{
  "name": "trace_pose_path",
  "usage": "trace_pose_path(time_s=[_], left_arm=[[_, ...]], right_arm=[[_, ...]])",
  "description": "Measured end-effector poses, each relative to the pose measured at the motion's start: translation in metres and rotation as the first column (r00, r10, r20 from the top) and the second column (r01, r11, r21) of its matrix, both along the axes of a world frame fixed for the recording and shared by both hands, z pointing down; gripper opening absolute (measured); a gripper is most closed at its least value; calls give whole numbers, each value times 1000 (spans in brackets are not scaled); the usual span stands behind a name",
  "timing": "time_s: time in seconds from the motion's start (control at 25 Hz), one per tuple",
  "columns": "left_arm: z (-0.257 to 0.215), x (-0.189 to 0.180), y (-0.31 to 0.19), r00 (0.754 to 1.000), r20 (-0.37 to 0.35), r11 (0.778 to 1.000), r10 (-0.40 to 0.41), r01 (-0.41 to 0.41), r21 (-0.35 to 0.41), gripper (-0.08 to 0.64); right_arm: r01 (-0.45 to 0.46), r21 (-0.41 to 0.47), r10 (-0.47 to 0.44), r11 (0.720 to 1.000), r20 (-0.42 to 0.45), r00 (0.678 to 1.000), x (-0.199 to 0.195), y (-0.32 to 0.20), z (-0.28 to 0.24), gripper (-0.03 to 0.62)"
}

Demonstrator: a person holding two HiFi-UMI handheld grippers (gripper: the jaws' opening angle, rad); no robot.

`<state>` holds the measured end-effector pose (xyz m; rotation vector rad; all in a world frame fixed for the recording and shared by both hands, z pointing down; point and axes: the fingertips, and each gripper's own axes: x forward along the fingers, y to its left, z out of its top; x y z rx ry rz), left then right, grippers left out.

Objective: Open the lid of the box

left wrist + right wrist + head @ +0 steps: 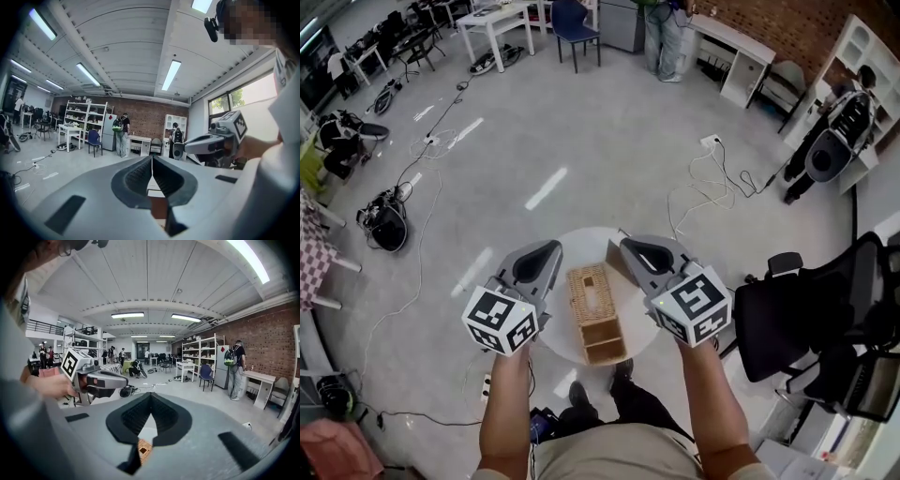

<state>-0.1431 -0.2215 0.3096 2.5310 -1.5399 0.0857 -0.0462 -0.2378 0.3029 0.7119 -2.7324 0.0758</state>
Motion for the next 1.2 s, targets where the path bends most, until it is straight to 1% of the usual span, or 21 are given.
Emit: trace_pose_path(time_s=[0.28, 0.6, 1.2], left_arm=[[48, -6, -10, 1000, -18, 997, -21, 20, -72, 12], [105, -11, -12, 998, -37, 987, -45, 39, -153, 12], [216, -9, -11, 994, -70, 951, -83, 58, -304, 12]], right_arm=[[10, -45, -11, 999, -23, 1000, -5, -15, 38, -8], [7, -86, -10, 996, -35, 999, -8, -22, 81, -8], [-6, -149, -3, 989, -60, 998, -1, -36, 152, -8]])
